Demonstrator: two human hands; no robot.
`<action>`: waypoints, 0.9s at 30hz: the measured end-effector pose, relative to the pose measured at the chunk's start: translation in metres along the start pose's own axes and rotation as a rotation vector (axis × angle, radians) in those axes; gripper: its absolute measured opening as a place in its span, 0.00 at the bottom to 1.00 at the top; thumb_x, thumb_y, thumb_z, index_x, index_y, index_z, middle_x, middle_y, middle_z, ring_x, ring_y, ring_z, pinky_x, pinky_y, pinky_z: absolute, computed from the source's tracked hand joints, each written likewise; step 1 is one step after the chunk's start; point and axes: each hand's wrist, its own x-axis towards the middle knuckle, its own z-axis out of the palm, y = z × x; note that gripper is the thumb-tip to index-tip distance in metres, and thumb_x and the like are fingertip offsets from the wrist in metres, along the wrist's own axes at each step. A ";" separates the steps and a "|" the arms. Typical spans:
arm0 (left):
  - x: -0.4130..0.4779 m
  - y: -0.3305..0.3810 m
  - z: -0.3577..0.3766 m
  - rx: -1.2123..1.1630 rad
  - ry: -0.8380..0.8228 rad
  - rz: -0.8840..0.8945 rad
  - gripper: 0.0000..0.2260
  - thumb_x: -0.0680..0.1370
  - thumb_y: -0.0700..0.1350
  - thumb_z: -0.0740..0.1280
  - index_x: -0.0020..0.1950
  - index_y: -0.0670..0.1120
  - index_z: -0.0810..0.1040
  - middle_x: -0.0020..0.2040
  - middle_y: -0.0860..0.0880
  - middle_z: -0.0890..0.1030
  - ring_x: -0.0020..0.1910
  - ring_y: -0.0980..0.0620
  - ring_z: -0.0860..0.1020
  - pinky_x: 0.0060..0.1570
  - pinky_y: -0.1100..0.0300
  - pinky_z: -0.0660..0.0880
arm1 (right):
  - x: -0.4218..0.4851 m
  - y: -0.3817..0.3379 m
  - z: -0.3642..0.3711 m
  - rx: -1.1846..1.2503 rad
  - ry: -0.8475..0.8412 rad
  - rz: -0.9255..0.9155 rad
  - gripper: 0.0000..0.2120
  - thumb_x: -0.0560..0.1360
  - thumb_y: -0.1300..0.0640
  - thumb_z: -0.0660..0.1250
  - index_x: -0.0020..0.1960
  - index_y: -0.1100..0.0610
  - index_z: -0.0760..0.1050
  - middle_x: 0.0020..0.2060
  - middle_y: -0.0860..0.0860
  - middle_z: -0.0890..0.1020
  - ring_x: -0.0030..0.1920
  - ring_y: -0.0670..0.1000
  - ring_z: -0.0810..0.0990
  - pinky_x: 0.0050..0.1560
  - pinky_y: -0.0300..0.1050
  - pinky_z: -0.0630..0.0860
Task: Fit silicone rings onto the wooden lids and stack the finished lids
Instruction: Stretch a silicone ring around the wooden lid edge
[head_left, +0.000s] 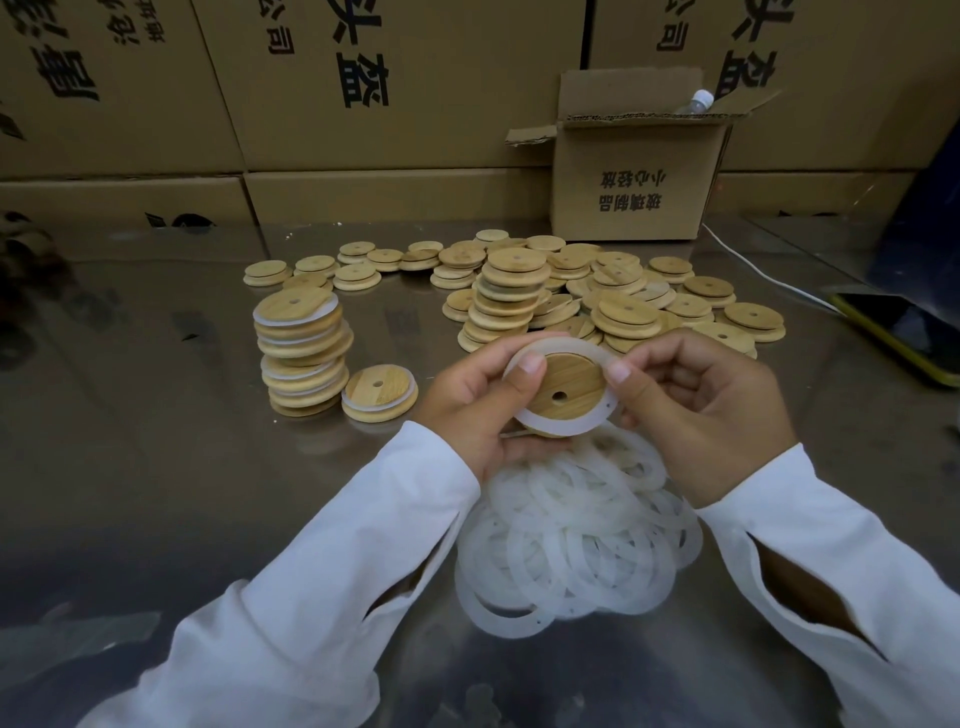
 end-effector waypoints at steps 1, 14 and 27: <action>0.000 0.000 0.000 -0.006 0.003 -0.001 0.15 0.70 0.49 0.63 0.54 0.47 0.79 0.46 0.47 0.83 0.46 0.48 0.82 0.38 0.56 0.79 | 0.000 0.000 0.000 0.001 -0.005 0.005 0.04 0.70 0.63 0.69 0.36 0.57 0.76 0.29 0.49 0.79 0.28 0.43 0.76 0.32 0.33 0.75; 0.001 -0.003 0.000 0.033 0.061 0.021 0.15 0.70 0.49 0.63 0.52 0.44 0.79 0.44 0.46 0.84 0.45 0.47 0.83 0.39 0.56 0.80 | 0.004 0.004 -0.003 -0.028 -0.036 0.016 0.06 0.70 0.63 0.69 0.36 0.55 0.76 0.27 0.46 0.80 0.29 0.45 0.76 0.34 0.34 0.76; 0.000 -0.002 0.002 0.043 0.077 0.044 0.15 0.70 0.49 0.63 0.51 0.43 0.79 0.44 0.45 0.84 0.45 0.47 0.83 0.38 0.56 0.80 | 0.005 0.002 -0.004 -0.081 -0.018 0.044 0.06 0.70 0.60 0.69 0.35 0.54 0.77 0.28 0.44 0.81 0.32 0.49 0.78 0.37 0.39 0.76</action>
